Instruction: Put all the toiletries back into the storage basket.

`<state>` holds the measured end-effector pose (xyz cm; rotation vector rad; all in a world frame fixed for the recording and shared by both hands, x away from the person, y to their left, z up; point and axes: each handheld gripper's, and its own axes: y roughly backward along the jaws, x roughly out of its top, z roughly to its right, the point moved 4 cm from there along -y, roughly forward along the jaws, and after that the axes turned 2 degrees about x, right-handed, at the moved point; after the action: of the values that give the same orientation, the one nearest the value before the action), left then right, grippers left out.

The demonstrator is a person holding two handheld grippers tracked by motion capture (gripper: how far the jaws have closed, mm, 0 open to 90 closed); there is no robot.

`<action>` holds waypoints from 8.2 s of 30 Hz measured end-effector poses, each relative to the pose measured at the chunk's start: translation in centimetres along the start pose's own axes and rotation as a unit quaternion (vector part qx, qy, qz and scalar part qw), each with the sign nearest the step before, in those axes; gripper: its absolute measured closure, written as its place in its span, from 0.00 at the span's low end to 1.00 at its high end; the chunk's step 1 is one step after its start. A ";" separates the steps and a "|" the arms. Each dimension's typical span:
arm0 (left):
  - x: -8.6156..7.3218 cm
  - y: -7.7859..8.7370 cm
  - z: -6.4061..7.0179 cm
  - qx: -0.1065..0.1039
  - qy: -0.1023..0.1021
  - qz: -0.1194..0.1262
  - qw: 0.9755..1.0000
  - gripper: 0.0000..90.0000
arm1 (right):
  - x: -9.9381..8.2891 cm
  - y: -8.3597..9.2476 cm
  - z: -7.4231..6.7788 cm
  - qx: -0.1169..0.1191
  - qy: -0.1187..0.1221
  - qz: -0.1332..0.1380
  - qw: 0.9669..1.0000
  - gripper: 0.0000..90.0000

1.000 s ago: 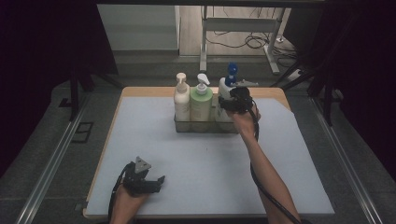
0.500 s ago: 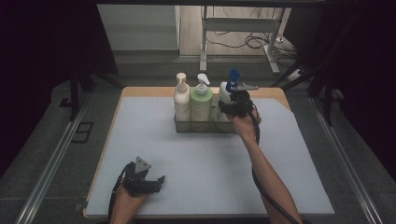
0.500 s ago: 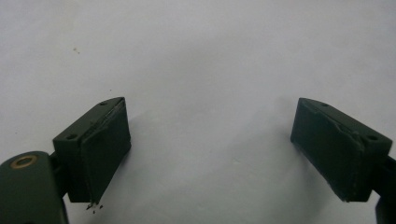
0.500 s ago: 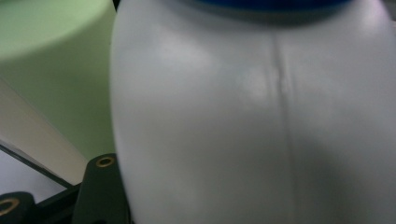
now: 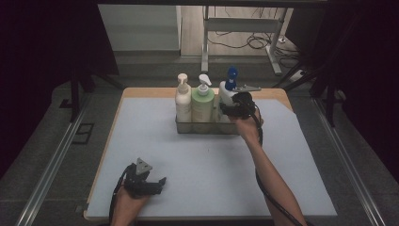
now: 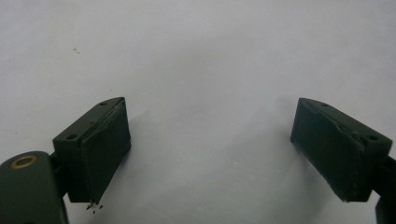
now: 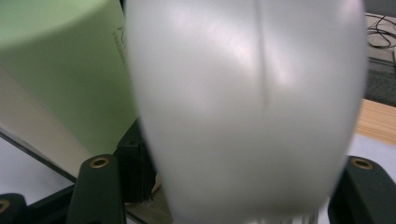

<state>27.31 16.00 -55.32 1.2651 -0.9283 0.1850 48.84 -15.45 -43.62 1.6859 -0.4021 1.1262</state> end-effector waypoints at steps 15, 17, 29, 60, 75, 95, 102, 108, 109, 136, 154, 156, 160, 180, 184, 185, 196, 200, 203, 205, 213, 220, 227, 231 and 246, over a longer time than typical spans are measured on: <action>0.0 0.0 0.0 0.001 0.000 0.000 1.000 0.13 | -0.5 2.9 0.3 0.036 0.008 0.008 0.999 0.41; 0.0 0.0 0.0 0.001 0.000 0.000 1.000 0.13 | -0.6 3.3 0.5 0.043 0.008 0.009 0.999 0.42; 0.0 0.0 0.0 0.001 0.000 0.000 1.000 0.13 | -2.4 5.4 2.0 0.065 -0.010 -0.008 0.998 0.43; 0.0 0.0 0.0 0.000 0.000 0.000 1.000 0.13 | -2.0 -0.4 5.5 0.017 -0.020 -0.043 0.999 1.00; 0.0 0.0 0.0 0.000 0.001 0.000 1.000 0.13 | -2.7 -2.9 5.0 0.053 -0.024 -0.074 0.996 1.00; 0.0 0.0 0.0 0.000 0.000 0.000 1.000 0.13 | -3.8 -3.9 3.5 0.070 -0.017 -0.094 0.993 1.00; 0.0 0.0 0.0 0.000 0.001 0.000 1.000 0.13 | -4.0 -3.6 3.2 0.071 -0.018 -0.096 0.993 1.00; 0.0 0.0 0.0 0.000 0.000 0.000 1.000 0.13 | -4.2 -3.2 2.9 0.074 -0.020 -0.094 0.993 1.00; 0.0 0.0 0.0 0.000 0.000 -0.001 1.000 0.13 | -4.2 -3.2 2.9 0.075 -0.022 -0.094 0.992 1.00; 0.0 0.0 0.0 0.000 0.001 -0.001 1.000 0.13 | -4.4 -2.0 2.7 0.063 -0.007 -0.081 0.995 0.89; 0.0 0.0 0.0 0.000 0.000 0.000 1.000 0.13 | -4.2 -0.6 3.2 0.045 0.003 -0.071 0.996 0.55; 0.0 0.0 0.0 0.000 0.000 0.000 1.000 0.13 | -4.2 -0.3 3.2 0.046 0.007 -0.070 0.996 0.51; 0.0 0.0 0.0 0.000 0.001 0.000 1.000 0.13 | -4.1 0.4 3.3 0.041 0.006 -0.064 0.997 0.45; 0.0 0.0 0.0 0.000 0.000 0.000 1.000 0.13 | -5.1 3.0 2.4 0.068 0.030 -0.067 0.995 0.26; 0.0 0.0 0.0 0.000 0.001 0.000 1.000 0.13 | -5.3 3.5 2.0 0.073 0.037 -0.068 0.994 0.23; 0.0 0.0 0.0 0.000 0.000 0.000 1.000 0.13 | -5.3 3.7 1.9 0.074 0.040 -0.068 0.994 0.23; 0.0 0.0 0.0 0.000 0.000 0.000 1.000 0.13 | -5.9 5.2 1.5 0.081 0.062 -0.072 0.992 0.16; 0.0 0.0 0.0 0.000 0.000 0.000 1.000 0.13 | -6.1 5.9 1.4 0.084 0.068 -0.074 0.991 0.15; 0.0 0.0 0.0 0.000 0.000 0.000 1.000 0.13 | -6.3 6.6 1.3 0.085 0.076 -0.078 0.990 0.14; 0.0 0.0 0.0 0.000 0.000 0.000 1.000 0.13 | -6.4 6.9 1.2 0.085 0.081 -0.079 0.990 0.13; 0.0 0.0 0.0 0.000 0.000 0.000 1.000 0.13 | -7.0 8.2 0.9 0.088 0.096 -0.088 0.988 0.08; 0.0 0.0 0.0 0.000 0.000 0.000 1.000 0.13 | -7.5 9.3 0.6 0.090 0.110 -0.091 0.986 0.06; 0.0 0.0 0.0 0.000 0.000 0.000 1.000 0.13 | -8.2 10.3 0.7 0.089 0.114 -0.089 0.985 0.05; 0.0 0.0 0.0 0.001 0.000 0.000 1.000 0.13 | -8.5 10.9 0.9 0.087 0.111 -0.086 0.986 0.05; 0.0 0.0 0.0 0.001 0.000 0.000 1.000 0.13 | -10.3 12.4 1.0 0.097 0.112 -0.090 0.985 0.04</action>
<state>27.30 16.00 -55.32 1.2659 -0.9276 0.1860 35.26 -24.08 -45.25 1.7002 0.0030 1.2349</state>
